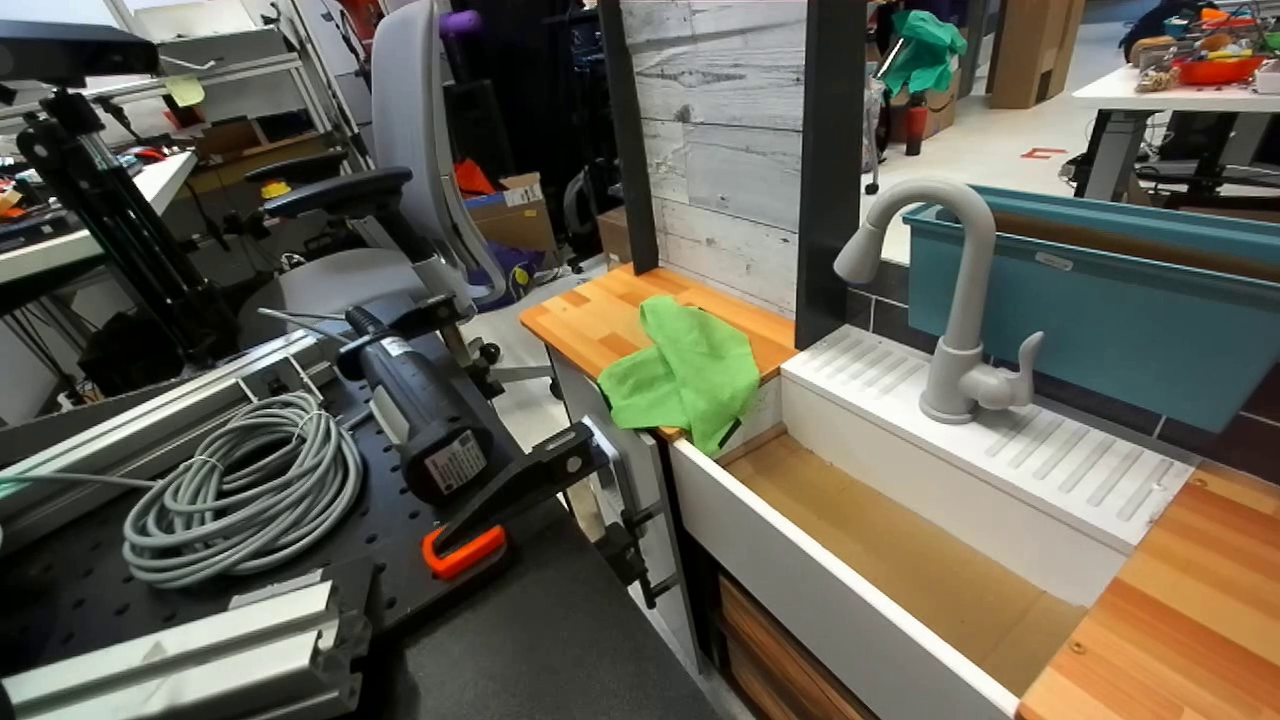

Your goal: Fold the green towel

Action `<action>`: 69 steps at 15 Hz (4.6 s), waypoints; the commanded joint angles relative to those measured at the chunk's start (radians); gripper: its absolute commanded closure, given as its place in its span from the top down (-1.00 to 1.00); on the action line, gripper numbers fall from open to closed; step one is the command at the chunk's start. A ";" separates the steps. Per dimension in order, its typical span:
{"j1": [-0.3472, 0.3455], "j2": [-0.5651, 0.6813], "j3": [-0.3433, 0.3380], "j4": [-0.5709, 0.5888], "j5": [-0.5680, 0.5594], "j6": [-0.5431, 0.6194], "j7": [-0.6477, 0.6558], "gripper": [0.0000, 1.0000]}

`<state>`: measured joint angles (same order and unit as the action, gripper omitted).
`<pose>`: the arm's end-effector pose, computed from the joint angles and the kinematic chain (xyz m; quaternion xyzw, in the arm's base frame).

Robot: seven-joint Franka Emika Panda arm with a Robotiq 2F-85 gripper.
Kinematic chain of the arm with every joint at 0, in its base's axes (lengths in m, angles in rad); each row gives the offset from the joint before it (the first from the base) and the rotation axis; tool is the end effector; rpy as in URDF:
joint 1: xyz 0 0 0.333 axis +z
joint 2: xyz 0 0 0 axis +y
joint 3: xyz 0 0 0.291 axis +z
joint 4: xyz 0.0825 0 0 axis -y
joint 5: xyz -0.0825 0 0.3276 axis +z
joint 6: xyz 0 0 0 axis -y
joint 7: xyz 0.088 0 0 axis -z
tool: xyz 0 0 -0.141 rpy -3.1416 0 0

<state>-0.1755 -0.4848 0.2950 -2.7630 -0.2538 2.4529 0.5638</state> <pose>0.3509 0.0275 0.3500 0.9757 -0.1381 0.1170 0.1239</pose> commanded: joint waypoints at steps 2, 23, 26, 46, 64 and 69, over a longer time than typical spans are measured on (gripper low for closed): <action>0.020 0.010 -0.022 0.004 -0.011 -0.006 0.007 1.00; 0.000 0.183 0.026 0.130 -0.035 0.004 0.098 1.00; 0.020 0.347 0.039 0.248 -0.073 0.020 0.157 1.00; 0.410 0.962 -0.225 0.718 -0.090 0.080 0.266 1.00; 0.535 1.558 -0.282 1.341 0.065 -0.074 -0.023 1.00; 0.538 1.642 -0.271 1.408 0.105 -0.034 -0.071 1.00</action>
<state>0.3498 1.0975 0.0320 -1.4344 -0.2007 2.4177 0.5417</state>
